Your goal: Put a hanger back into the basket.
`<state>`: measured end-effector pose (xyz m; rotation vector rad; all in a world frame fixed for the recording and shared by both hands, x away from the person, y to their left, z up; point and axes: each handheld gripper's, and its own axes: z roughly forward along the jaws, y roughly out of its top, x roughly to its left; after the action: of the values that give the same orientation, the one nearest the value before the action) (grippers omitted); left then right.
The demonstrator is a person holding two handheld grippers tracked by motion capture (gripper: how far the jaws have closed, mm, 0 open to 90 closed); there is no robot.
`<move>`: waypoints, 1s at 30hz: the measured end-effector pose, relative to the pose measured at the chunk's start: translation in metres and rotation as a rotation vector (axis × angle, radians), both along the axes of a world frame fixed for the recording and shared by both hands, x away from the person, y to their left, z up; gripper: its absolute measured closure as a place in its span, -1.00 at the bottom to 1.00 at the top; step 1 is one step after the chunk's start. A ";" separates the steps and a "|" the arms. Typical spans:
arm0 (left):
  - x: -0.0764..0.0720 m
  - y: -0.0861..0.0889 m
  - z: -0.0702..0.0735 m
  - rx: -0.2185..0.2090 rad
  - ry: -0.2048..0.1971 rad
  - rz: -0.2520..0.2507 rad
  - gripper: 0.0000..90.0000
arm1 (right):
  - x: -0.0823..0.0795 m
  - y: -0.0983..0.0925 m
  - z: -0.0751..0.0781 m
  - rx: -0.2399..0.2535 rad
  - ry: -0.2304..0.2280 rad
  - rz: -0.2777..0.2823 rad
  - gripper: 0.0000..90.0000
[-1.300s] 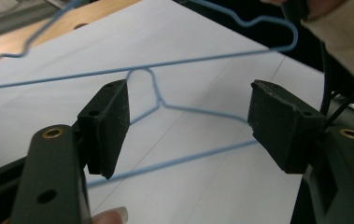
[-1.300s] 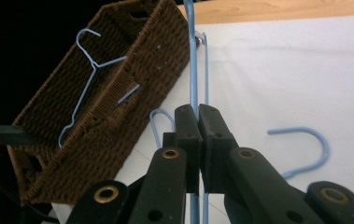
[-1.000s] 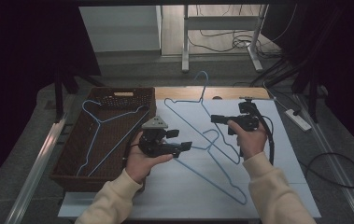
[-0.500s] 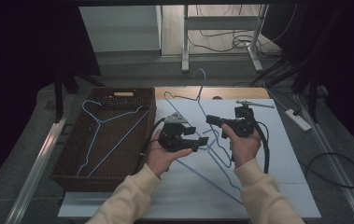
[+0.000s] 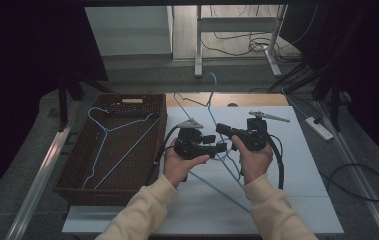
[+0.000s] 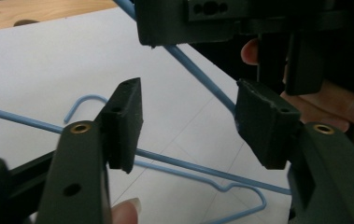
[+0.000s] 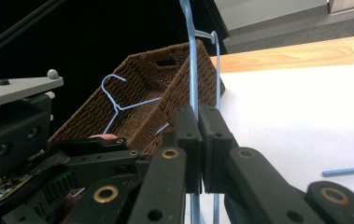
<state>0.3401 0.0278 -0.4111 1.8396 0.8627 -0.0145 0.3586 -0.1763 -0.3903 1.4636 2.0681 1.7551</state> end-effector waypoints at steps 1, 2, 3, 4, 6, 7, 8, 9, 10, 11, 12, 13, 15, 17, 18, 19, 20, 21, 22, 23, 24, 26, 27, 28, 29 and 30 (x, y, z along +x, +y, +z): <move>0.000 0.000 0.000 -0.005 0.004 -0.007 0.04 | 0.000 0.000 0.000 0.000 -0.002 -0.001 0.95; 0.000 0.000 0.000 -0.005 0.004 -0.007 0.10 | 0.000 -0.001 -0.001 0.002 -0.006 -0.006 0.95; 0.001 0.000 0.000 -0.029 0.023 -0.025 0.17 | -0.001 -0.001 -0.001 0.006 -0.015 -0.010 0.95; 0.002 -0.001 0.000 -0.048 0.036 -0.041 0.20 | -0.001 -0.002 -0.001 0.010 -0.017 -0.010 0.95; 0.002 -0.004 0.000 -0.045 0.038 -0.047 0.22 | -0.003 -0.001 -0.002 0.021 -0.025 -0.010 0.95; 0.002 -0.006 0.000 -0.036 0.033 -0.052 0.24 | -0.004 0.000 -0.002 0.020 -0.028 -0.009 0.95; 0.002 -0.007 0.000 -0.037 0.033 -0.052 0.32 | -0.005 0.001 -0.001 0.018 -0.037 -0.005 0.95; 0.002 -0.007 0.000 -0.050 0.039 -0.057 0.36 | -0.005 0.002 -0.001 0.016 -0.040 -0.006 0.95; 0.002 -0.008 0.000 -0.061 0.051 -0.063 0.48 | -0.006 0.002 -0.001 0.014 -0.046 -0.006 0.95; 0.002 -0.008 0.000 -0.061 0.051 -0.063 0.52 | -0.006 0.002 -0.001 0.015 -0.046 -0.007 0.95; 0.002 -0.008 -0.001 -0.066 0.057 -0.065 0.55 | -0.006 0.002 -0.001 0.015 -0.050 -0.010 0.95; 0.004 -0.008 -0.002 -0.083 0.083 -0.074 0.57 | -0.006 0.001 -0.001 0.020 -0.051 -0.009 0.95; 0.005 -0.007 -0.003 -0.097 0.102 -0.078 0.63 | -0.006 0.001 -0.001 0.019 -0.051 -0.008 0.95; 0.009 -0.004 -0.007 -0.140 0.164 -0.076 0.73 | -0.007 -0.002 0.000 0.020 -0.061 -0.010 0.95; 0.009 -0.004 -0.008 -0.137 0.176 -0.070 0.76 | -0.007 -0.003 0.000 0.019 -0.068 -0.011 0.95; 0.010 -0.003 -0.008 -0.124 0.171 -0.065 0.81 | -0.008 -0.004 0.002 0.015 -0.076 -0.009 0.95; 0.010 -0.002 -0.008 -0.120 0.176 -0.062 0.85 | -0.009 -0.005 0.003 0.015 -0.083 -0.008 0.94; 0.010 0.000 -0.008 -0.113 0.177 -0.052 0.88 | -0.010 -0.006 0.003 0.016 -0.086 -0.008 0.94; 0.010 0.001 -0.007 -0.106 0.178 -0.048 0.92 | -0.011 -0.008 0.005 0.021 -0.088 -0.008 0.94; 0.010 0.002 -0.006 -0.100 0.171 -0.049 0.93 | -0.011 -0.009 0.006 0.026 -0.088 -0.008 0.94; 0.009 0.002 -0.005 -0.095 0.174 -0.050 0.93 | -0.011 -0.010 0.006 0.026 -0.089 -0.006 0.93; 0.008 0.002 -0.003 -0.090 0.182 -0.052 0.93 | -0.011 -0.011 0.006 0.022 -0.089 0.001 0.91; 0.007 0.003 -0.003 -0.085 0.182 -0.051 0.93 | -0.012 -0.011 0.006 0.020 -0.093 0.005 0.90; 0.007 0.004 -0.002 -0.075 0.177 -0.048 0.93 | -0.012 -0.011 0.006 0.017 -0.099 0.010 0.88; 0.007 0.004 -0.002 -0.075 0.177 -0.048 0.94 | -0.013 -0.010 0.007 0.012 -0.111 0.013 0.84; 0.006 0.005 -0.001 -0.059 0.169 -0.038 0.94 | -0.014 -0.010 0.008 0.013 -0.132 0.020 0.76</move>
<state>0.3462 0.0327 -0.4122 1.8179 0.9347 -0.2199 0.3447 -0.1866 -0.3826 1.2955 2.0170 1.8219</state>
